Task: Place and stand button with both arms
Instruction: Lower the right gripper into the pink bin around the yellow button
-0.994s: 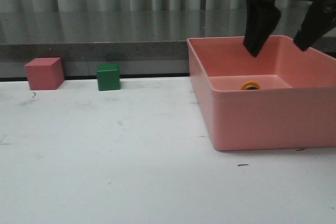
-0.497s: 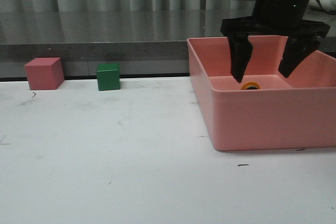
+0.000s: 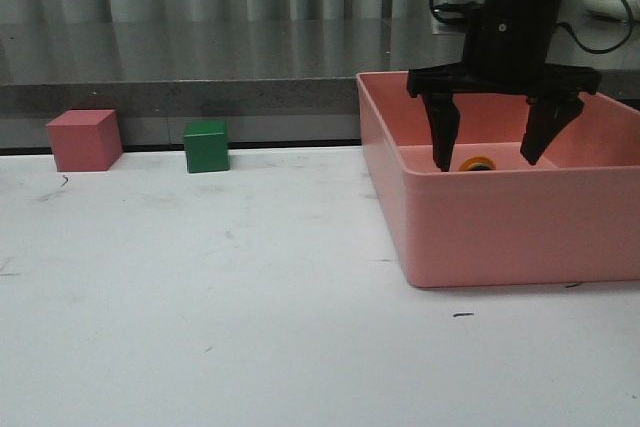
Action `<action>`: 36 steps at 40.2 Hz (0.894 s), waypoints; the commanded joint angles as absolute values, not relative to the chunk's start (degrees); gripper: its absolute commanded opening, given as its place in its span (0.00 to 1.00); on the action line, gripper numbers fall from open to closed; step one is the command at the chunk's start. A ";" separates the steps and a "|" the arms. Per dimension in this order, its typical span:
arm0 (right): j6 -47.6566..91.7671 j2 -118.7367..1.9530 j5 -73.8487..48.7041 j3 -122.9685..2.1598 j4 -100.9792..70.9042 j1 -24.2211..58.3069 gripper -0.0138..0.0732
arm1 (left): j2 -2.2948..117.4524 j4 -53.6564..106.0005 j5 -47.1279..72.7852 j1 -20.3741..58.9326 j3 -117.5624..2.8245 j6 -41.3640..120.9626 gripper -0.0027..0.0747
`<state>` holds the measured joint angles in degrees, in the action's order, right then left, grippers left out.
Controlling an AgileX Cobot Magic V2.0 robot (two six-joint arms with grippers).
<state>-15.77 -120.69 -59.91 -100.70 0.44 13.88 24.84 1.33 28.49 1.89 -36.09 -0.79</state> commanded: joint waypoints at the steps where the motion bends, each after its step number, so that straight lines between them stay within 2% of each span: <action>1: -16.54 -118.95 -60.71 -103.95 1.61 13.32 0.91 | 25.60 1.37 23.70 2.02 -37.99 -0.99 0.74; 30: -16.61 -123.70 -63.37 -104.92 1.34 11.72 0.91 | 25.60 1.37 23.70 2.02 -37.99 -0.99 0.74; 33: -15.98 -123.70 -63.37 -104.92 1.34 11.72 0.88 | 25.60 1.37 23.70 2.02 -37.99 -0.99 0.74; 36: -15.71 -123.70 -63.37 -104.92 1.34 11.72 0.81 | 25.60 1.37 23.70 2.02 -37.99 -0.99 0.74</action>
